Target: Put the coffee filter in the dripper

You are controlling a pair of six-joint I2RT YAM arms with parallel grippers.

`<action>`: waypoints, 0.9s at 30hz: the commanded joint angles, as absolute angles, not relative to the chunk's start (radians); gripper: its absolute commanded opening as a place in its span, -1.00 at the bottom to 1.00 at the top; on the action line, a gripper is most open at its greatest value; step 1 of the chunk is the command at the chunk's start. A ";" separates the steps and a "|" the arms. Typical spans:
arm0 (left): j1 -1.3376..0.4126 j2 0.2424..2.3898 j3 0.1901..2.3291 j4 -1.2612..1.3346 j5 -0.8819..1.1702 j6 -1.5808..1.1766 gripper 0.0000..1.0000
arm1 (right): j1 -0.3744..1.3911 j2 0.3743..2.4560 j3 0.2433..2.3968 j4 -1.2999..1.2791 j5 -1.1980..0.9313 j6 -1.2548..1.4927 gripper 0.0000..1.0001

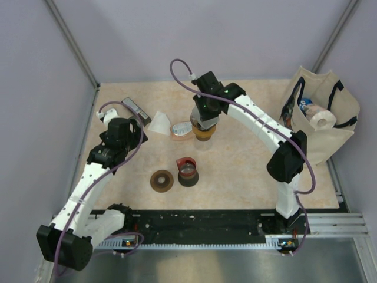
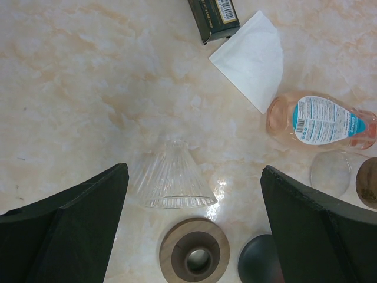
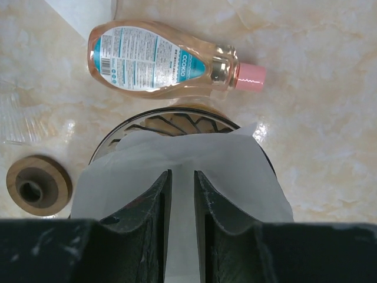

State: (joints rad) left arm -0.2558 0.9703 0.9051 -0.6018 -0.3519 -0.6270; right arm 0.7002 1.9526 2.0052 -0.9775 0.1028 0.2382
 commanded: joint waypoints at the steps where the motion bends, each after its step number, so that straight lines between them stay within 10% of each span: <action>1: -0.250 0.945 0.894 -0.563 -0.345 -0.629 0.98 | 0.712 1.968 2.042 -0.988 0.084 0.230 -0.56; 27: -0.250 0.937 0.885 -0.555 -0.341 -0.615 0.98 | 0.715 2.046 2.006 -1.008 0.072 0.221 -0.58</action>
State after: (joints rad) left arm -0.2554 0.9619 0.8932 -0.5941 -0.3382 -0.6258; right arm 0.7006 2.0438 2.0037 -0.9974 0.0818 0.2310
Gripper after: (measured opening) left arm 0.990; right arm 0.211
